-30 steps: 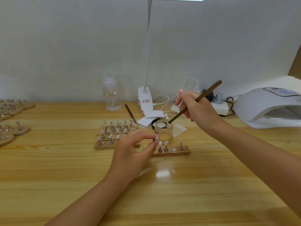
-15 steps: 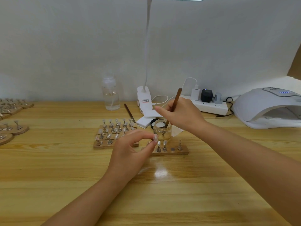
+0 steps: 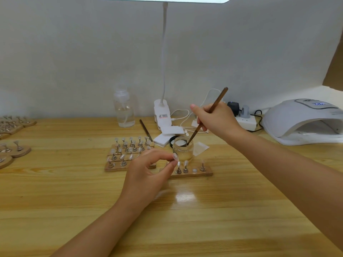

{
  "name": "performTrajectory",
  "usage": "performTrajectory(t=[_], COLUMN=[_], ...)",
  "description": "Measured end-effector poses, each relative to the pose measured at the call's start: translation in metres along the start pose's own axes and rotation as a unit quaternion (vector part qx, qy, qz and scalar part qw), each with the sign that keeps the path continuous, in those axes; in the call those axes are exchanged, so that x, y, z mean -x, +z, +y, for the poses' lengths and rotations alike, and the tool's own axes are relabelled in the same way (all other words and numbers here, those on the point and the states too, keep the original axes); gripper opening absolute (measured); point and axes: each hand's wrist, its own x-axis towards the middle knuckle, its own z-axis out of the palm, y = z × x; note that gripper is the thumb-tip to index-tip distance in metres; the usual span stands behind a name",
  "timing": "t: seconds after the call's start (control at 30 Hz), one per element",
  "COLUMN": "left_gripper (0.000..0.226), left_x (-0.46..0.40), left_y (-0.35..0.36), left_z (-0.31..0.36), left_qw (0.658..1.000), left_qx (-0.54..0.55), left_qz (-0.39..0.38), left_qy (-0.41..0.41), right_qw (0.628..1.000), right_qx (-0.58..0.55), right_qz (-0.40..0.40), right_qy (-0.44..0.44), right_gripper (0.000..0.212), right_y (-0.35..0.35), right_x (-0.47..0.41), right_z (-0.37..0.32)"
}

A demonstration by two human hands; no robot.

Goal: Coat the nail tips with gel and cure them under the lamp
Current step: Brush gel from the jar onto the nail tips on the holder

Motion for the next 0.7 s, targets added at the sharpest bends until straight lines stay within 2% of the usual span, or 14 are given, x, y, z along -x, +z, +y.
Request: performTrajectory(t=[0.13, 0.37, 0.53, 0.7], left_gripper=[0.028, 0.027, 0.029, 0.029], left_x=[0.000, 0.001, 0.001, 0.001], left_y=[0.000, -0.001, 0.000, -0.001], left_z=[0.001, 0.003, 0.004, 0.004], left_qw=[1.000, 1.000, 1.000, 1.000], left_qx=[-0.006, -0.006, 0.005, -0.008], left_qz=[0.003, 0.004, 0.009, 0.016], left_qy=[-0.005, -0.003, -0.016, -0.012], right_qw=[0.999, 0.998, 0.970, 0.955], right_qx=[-0.016, -0.047, -0.197, -0.260], right_qz=[0.006, 0.040, 0.142, 0.115], right_qy=[0.028, 0.021, -0.002, -0.078], right_gripper=[0.047, 0.047, 0.036, 0.036], right_y=[-0.006, -0.020, -0.023, -0.008], right_x=[0.000, 0.002, 0.023, 0.073], right_z=[0.006, 0.009, -0.003, -0.006])
